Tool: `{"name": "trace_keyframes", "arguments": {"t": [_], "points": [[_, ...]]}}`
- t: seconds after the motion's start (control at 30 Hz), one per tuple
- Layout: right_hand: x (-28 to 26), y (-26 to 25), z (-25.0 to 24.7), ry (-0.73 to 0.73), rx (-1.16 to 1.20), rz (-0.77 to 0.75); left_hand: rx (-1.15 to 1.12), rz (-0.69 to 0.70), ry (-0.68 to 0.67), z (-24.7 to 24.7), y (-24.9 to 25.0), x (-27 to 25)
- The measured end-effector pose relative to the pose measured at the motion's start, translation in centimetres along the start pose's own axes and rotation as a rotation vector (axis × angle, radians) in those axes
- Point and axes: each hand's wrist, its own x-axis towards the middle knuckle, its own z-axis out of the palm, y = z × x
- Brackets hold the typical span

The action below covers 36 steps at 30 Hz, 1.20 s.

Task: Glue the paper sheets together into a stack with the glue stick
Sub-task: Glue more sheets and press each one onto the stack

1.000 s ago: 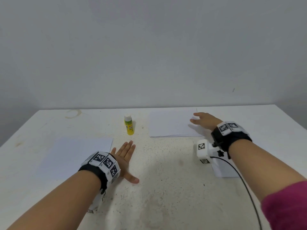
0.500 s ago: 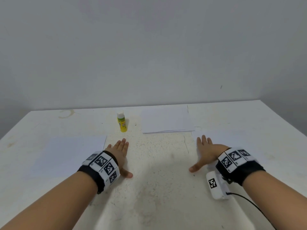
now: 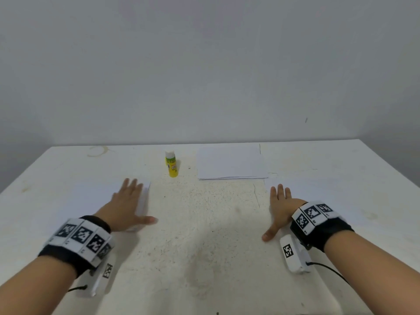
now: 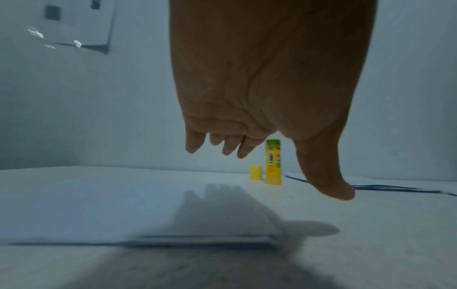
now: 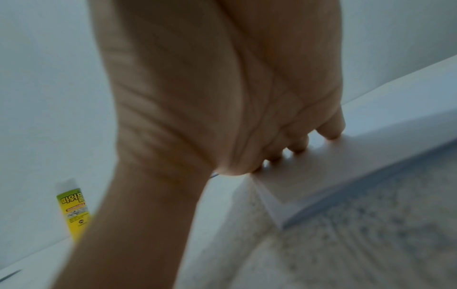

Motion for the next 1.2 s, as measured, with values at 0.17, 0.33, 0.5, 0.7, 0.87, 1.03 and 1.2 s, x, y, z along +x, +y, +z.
{"name": "trace_keyframes", "arguments": {"t": [0.17, 0.33, 0.5, 0.7, 0.87, 1.03, 1.2], "points": [[-0.1, -0.1, -0.1, -0.002, -0.018, -0.003, 0.0, -0.123, -0.079, 0.9, -3.0, 0.0], [-0.1, -0.1, 0.0, -0.008, -0.025, -0.004, 0.076, -0.103, -0.029, 1.0, -3.3, 0.0], [0.1, 0.1, 0.1, 0.006, -0.02, -0.006, 0.054, -0.168, 0.076, 0.8, -4.2, 0.7], [0.6, 0.3, 0.2, 0.013, -0.025, -0.006, 0.077, -0.228, 0.474, -2.4, -2.0, -1.1], [0.8, 0.2, 0.2, 0.015, -0.024, 0.0, 0.197, -0.019, 0.404, -4.5, 6.1, -3.5], [0.9, 0.2, 0.2, 0.029, -0.017, 0.011, 0.15, 0.221, 0.243, -1.6, 15.2, -2.6], [0.6, 0.2, -0.3, 0.037, -0.058, 0.002, 0.055, 0.279, 0.015, -0.2, 17.7, -0.4]]}}
